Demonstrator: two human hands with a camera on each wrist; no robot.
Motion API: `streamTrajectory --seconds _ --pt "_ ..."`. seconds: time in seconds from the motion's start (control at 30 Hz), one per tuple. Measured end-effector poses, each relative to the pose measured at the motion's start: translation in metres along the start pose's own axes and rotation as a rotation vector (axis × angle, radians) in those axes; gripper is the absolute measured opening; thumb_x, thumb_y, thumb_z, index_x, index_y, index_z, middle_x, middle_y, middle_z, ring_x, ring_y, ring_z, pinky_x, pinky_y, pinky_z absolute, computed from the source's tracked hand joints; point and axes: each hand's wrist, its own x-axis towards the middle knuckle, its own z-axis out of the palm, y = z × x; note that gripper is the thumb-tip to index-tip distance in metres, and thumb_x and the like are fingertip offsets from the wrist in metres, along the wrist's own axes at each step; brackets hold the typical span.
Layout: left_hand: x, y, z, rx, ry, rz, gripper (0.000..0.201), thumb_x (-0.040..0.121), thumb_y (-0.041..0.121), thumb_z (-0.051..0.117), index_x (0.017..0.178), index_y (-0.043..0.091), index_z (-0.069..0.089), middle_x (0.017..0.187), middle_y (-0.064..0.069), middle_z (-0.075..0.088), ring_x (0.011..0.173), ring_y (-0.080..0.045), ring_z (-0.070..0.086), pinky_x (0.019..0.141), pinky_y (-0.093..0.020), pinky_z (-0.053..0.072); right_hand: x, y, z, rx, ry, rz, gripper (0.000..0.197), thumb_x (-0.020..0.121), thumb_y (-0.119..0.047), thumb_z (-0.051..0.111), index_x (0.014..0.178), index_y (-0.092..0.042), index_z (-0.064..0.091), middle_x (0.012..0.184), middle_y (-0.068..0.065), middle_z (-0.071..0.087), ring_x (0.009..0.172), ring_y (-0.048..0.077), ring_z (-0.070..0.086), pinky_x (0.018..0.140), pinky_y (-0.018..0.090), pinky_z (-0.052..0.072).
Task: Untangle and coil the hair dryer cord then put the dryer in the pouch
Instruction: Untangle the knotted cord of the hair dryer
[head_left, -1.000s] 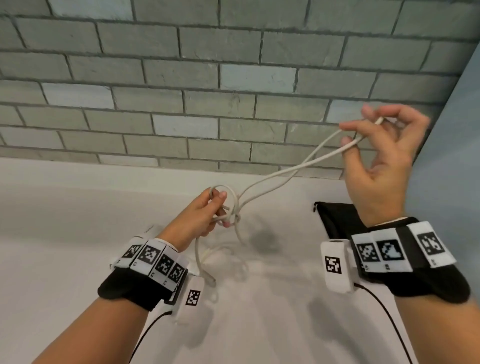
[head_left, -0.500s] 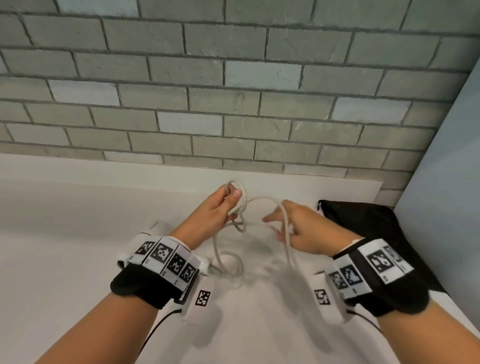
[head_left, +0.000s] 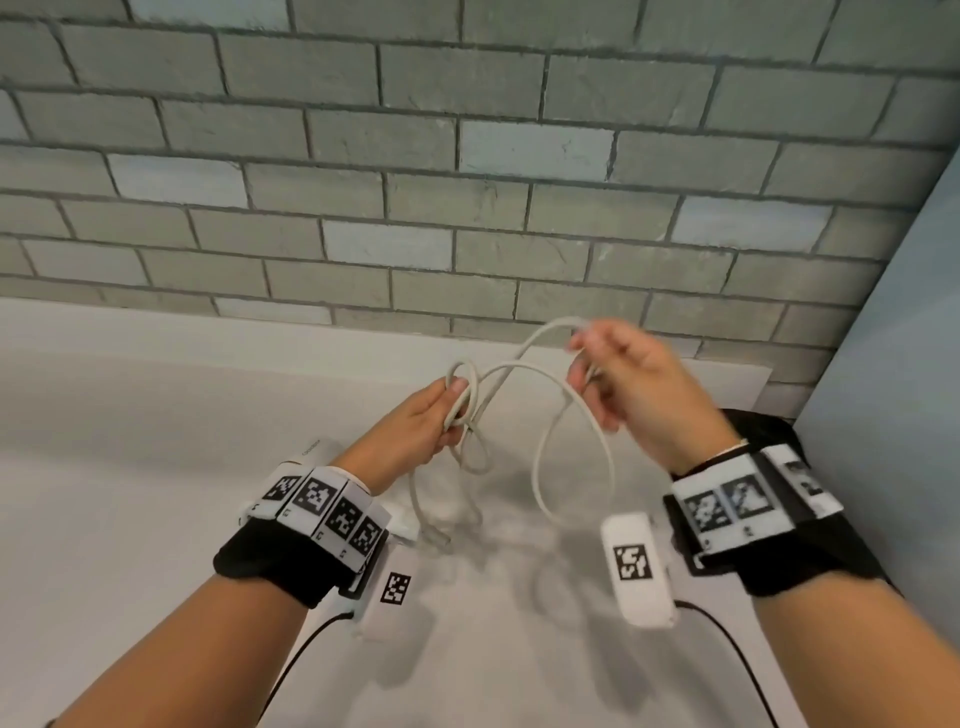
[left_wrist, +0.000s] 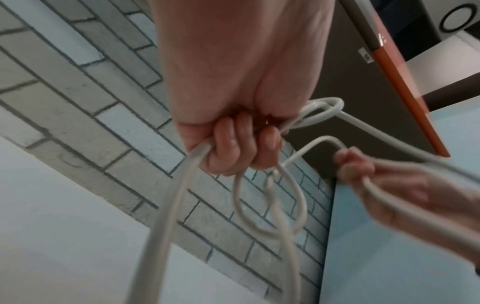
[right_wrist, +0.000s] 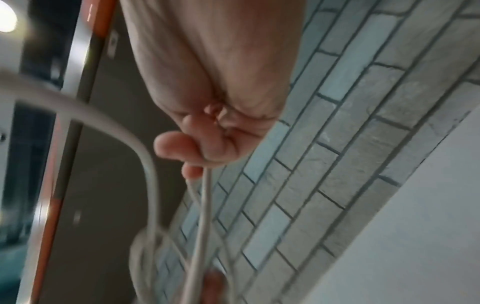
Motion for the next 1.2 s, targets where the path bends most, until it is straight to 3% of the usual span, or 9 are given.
streamTrajectory --seconds 0.23,0.43,0.57,0.63,0.7,0.8,0.9,1.03,1.2 --pt "-0.002 -0.018 -0.01 -0.012 0.054 -0.095 0.032 0.097 0.037 0.026 0.082 0.017 0.046 0.056 0.007 0.034 0.037 -0.001 0.029 0.042 -0.016 0.021 0.012 -0.029 -0.051 0.463 0.563 -0.437 0.021 0.099 -0.019 0.025 0.089 -0.018 0.044 0.064 -0.003 0.066 0.047 0.009 0.056 0.045 0.018 0.042" --pt "-0.005 -0.027 -0.016 -0.105 0.125 -0.094 0.028 0.097 0.032 0.032 0.08 0.013 0.045 0.055 0.006 0.032 0.039 -0.001 0.031 0.042 -0.015 0.022 0.009 0.016 -0.083 0.311 0.997 -0.174 0.023 0.097 -0.01 0.027 0.081 -0.013 0.043 0.066 0.007 0.054 0.039 0.008 0.059 0.038 0.02 0.042" --pt "-0.007 -0.025 -0.022 -0.152 0.116 -0.01 0.034 0.098 0.027 0.033 0.067 0.018 0.046 0.054 0.008 0.033 0.048 -0.006 0.027 0.046 -0.018 0.023 0.003 0.069 -0.093 -0.348 0.757 0.388 0.024 0.09 -0.002 0.037 0.102 0.0 0.057 0.07 0.011 0.059 0.028 0.004 0.05 0.031 0.012 0.037" --pt "-0.008 -0.023 -0.022 -0.169 0.102 0.026 0.035 0.098 0.027 0.031 0.067 0.018 0.045 0.057 0.006 0.033 0.048 -0.005 0.027 0.047 -0.017 0.024 -0.001 0.085 -0.091 -0.797 0.419 0.591 0.023 0.086 -0.005 0.049 0.103 -0.001 0.063 0.091 0.018 0.067 0.059 0.014 0.064 0.062 0.021 0.054" --pt "-0.008 -0.02 -0.02 -0.179 0.079 0.057 0.036 0.098 0.027 0.03 0.067 0.018 0.045 0.054 0.01 0.036 0.047 -0.004 0.028 0.046 -0.016 0.025 -0.004 0.088 -0.079 -1.133 0.113 0.724 0.03 0.084 -0.008 0.053 0.114 -0.007 0.06 0.12 0.015 0.06 0.102 0.029 0.058 0.091 0.037 0.048" --pt "-0.008 -0.017 -0.015 -0.173 0.04 0.086 0.039 0.099 0.023 0.029 0.063 0.019 0.044 0.049 0.014 0.037 0.046 -0.003 0.028 0.046 -0.014 0.027 -0.003 0.08 -0.049 -1.224 0.015 0.409 0.04 0.085 -0.011 0.056 0.124 -0.015 0.053 0.134 0.011 0.045 0.12 0.034 0.041 0.1 0.04 0.037" --pt "-0.006 -0.013 -0.007 -0.181 -0.008 0.105 0.039 0.099 0.023 0.028 0.064 0.018 0.043 0.048 0.014 0.039 0.046 -0.002 0.028 0.047 -0.014 0.027 -0.003 0.064 -0.003 -0.868 -0.107 -0.108 0.04 0.086 -0.015 0.058 0.126 -0.021 0.052 0.124 0.001 0.053 0.092 0.018 0.053 0.086 0.027 0.04" --pt "-0.004 -0.01 -0.001 -0.203 -0.042 0.137 0.037 0.099 0.023 0.025 0.065 0.014 0.04 0.048 0.014 0.04 0.045 -0.001 0.027 0.046 -0.015 0.025 -0.004 0.065 0.046 -0.937 -0.473 -0.004 0.037 0.09 -0.02 0.052 0.127 -0.016 0.049 0.119 0.003 0.06 0.099 0.021 0.058 0.086 0.027 0.04" --pt "-0.005 -0.018 -0.013 -0.107 0.025 0.104 0.036 0.099 0.028 0.028 0.068 0.019 0.045 0.056 0.007 0.04 0.048 -0.006 0.027 0.047 -0.019 0.023 -0.001 0.045 0.039 -0.595 -0.206 -0.154 0.02 0.091 -0.015 0.05 0.084 -0.003 0.064 0.062 0.001 0.057 0.046 0.002 0.048 0.051 0.011 0.035"
